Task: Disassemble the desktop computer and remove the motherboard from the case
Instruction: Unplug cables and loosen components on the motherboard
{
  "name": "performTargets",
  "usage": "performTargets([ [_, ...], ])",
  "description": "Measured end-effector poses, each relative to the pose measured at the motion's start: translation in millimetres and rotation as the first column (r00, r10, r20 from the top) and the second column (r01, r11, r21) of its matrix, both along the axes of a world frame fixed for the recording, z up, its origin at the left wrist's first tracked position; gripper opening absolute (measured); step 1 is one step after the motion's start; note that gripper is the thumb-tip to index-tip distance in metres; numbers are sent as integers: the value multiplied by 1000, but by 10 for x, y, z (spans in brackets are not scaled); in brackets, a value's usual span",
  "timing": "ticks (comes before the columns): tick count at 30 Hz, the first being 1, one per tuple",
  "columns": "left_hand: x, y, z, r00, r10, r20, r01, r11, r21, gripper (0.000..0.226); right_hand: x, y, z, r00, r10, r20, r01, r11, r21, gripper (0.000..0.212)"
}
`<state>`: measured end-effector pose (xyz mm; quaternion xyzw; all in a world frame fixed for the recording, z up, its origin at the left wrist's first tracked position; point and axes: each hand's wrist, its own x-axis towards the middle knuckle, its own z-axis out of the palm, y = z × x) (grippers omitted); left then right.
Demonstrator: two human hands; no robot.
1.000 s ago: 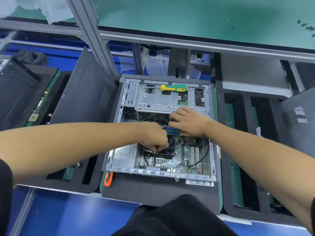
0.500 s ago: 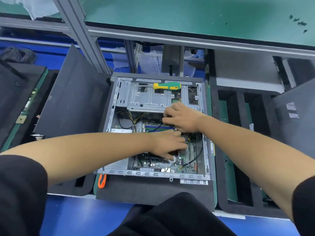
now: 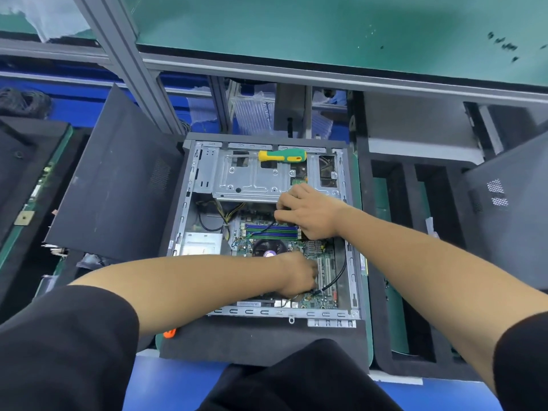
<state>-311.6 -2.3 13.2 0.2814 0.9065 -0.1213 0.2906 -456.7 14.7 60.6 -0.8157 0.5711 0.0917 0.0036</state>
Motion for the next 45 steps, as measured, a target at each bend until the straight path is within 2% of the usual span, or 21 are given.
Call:
performTargets([
  [5,-19,93,-81,995,-42,87,53,991,-126,27,-2,2,-18,999,-6,33,5,1000,18,55],
  [10,-50,73,-121,992,-63,114,78,987,-137,21,-12,0,-29,999,-8,32,7,1000,24,56],
  [18,-98,197,-71,986,-119,120,138,977,-163,26,-13,0,-15,998,-13,57,11,1000,26,57],
  [26,-175,222,-18,968,35,248,-9,994,-106,23,-21,-3,-12,999,-17,52,15,999,38,59],
  [29,-214,141,27,936,110,335,-117,993,0,26,-17,-4,-17,999,-11,53,9,999,39,59],
  [32,-195,-8,71,905,149,399,-193,978,74,19,-12,-8,-23,999,-9,38,7,999,43,57],
  [34,-164,-85,100,930,137,341,-198,969,151,27,-19,-9,-25,999,-9,39,7,999,43,57],
  [38,-89,-233,167,994,78,83,-101,941,323,33,-17,-9,-27,999,-6,47,5,1000,31,57],
  [41,4,-286,146,998,58,-35,-43,941,336,38,-14,-2,-32,998,-3,58,2,1000,18,57],
  [43,62,-273,115,999,32,-32,-21,953,302,40,-17,-3,-33,998,-4,55,3,1000,19,58],
  [45,119,-237,108,998,49,36,-58,946,318,27,-12,-6,-27,999,-7,40,6,1000,25,58],
])
